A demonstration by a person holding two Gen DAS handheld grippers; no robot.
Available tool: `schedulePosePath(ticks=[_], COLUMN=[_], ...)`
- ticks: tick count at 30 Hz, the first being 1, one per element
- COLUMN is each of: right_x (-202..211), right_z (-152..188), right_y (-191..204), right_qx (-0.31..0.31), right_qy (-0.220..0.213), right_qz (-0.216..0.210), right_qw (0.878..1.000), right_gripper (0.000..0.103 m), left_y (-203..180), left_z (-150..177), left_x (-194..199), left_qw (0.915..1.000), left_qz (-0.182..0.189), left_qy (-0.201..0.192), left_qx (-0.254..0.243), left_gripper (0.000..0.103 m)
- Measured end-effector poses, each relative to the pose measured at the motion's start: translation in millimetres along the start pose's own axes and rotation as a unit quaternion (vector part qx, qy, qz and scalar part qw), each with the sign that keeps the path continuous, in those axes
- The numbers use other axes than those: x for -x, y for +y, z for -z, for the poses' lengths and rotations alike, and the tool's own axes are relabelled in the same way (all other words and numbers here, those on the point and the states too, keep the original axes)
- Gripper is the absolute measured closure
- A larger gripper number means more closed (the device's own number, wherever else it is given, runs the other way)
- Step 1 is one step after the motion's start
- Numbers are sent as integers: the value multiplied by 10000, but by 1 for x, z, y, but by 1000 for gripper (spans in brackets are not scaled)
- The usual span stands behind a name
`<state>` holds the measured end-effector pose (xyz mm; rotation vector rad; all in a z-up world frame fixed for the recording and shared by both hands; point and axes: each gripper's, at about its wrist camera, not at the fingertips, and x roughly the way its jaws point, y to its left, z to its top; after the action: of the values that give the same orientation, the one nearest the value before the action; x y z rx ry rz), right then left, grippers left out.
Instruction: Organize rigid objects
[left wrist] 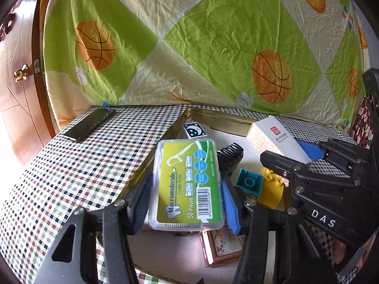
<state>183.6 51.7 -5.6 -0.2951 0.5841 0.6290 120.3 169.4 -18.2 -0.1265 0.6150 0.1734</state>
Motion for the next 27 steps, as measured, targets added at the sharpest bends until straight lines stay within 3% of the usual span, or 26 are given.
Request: schedulePosePath(ticks=[2, 7, 9, 11, 13, 27], right_x=[0, 13, 23, 36, 47, 98], right_z=[1, 5, 7, 9, 11, 27], right_y=[4, 4, -1, -6, -9, 3], right_qx=[98, 131, 29, -68, -125, 54], right_qy=[39, -153, -318, -487, -628, -1076], right_qz=[-2, 232, 299, 333, 307, 210], right_qw=[9999, 9995, 9990, 9982, 9975, 9940], right_gripper=[58, 41, 34, 29, 21, 21], left_y=[0, 3, 5, 7, 8, 0], left_z=[1, -1, -2, -3, -3, 3], left_x=[2, 14, 23, 33, 45, 71], left_qw=[10000, 9998, 9991, 9983, 9972, 9970], left_qz=[-20, -121, -263, -315, -340, -349], left_qy=[-28, -181, -320, -484, -634, -670], left_qx=[15, 25, 62, 106, 194, 174], left_gripper=[46, 33, 13, 0, 1, 0])
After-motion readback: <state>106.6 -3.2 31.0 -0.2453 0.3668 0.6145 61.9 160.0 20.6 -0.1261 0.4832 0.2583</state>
